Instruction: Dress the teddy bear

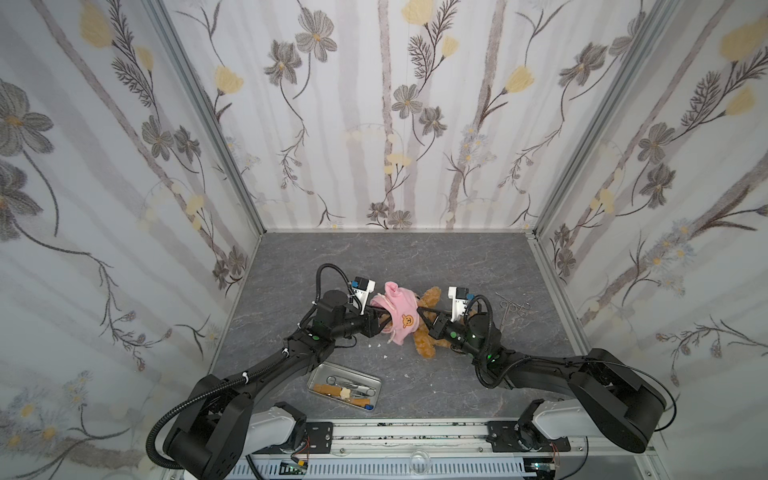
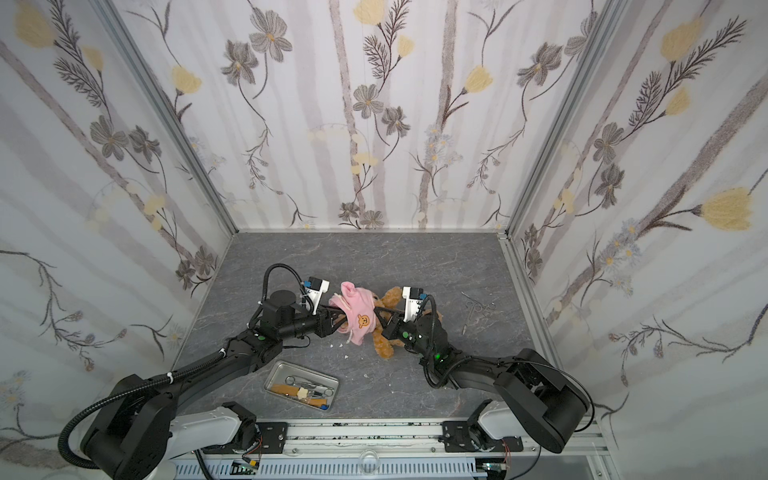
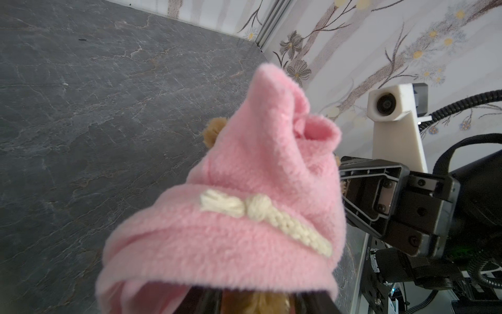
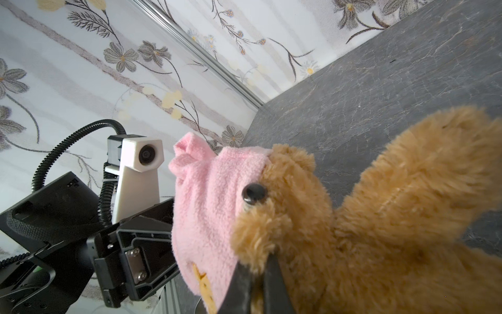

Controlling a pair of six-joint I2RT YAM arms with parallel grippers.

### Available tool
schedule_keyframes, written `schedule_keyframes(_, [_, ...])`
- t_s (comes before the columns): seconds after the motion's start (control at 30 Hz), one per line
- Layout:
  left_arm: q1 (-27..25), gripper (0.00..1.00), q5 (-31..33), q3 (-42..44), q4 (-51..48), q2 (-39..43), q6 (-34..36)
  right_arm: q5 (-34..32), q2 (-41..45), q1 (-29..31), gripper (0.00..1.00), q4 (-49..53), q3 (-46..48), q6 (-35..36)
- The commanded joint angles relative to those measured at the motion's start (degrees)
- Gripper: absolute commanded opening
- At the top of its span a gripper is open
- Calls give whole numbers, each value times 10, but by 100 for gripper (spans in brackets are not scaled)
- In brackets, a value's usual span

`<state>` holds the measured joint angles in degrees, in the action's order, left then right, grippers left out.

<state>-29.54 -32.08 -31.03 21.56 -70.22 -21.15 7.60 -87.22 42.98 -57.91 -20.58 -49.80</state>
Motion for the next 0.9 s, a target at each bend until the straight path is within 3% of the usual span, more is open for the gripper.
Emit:
schedule_keyframes(0.0, [-5,42,-21,-11,29,-16,-2,28,-6,3,0,-34,-9,0])
schedule_keyframes(0.3, [-25,43,-41,-21,69,-56,-19,33,-33,24,0,-83,-22,-31])
schedule_keyframes(0.43, [-26,28,-38,-9,93,-57,-32,33,-37,25,0,-98,-16,-38])
schedule_keyframes(0.6, [-25,2,-14,8,109,-23,-31,17,-24,15,0,-80,3,-25])
schedule_keyframes(0.7, [-24,0,-2,15,112,5,-21,6,-12,9,0,-55,10,-10])
schedule_keyframes(0.73, [-24,0,1,20,113,14,-14,1,-5,5,2,-44,11,-2])
schedule_keyframes(0.87, [-25,0,16,38,112,55,56,-5,63,-9,32,52,25,69])
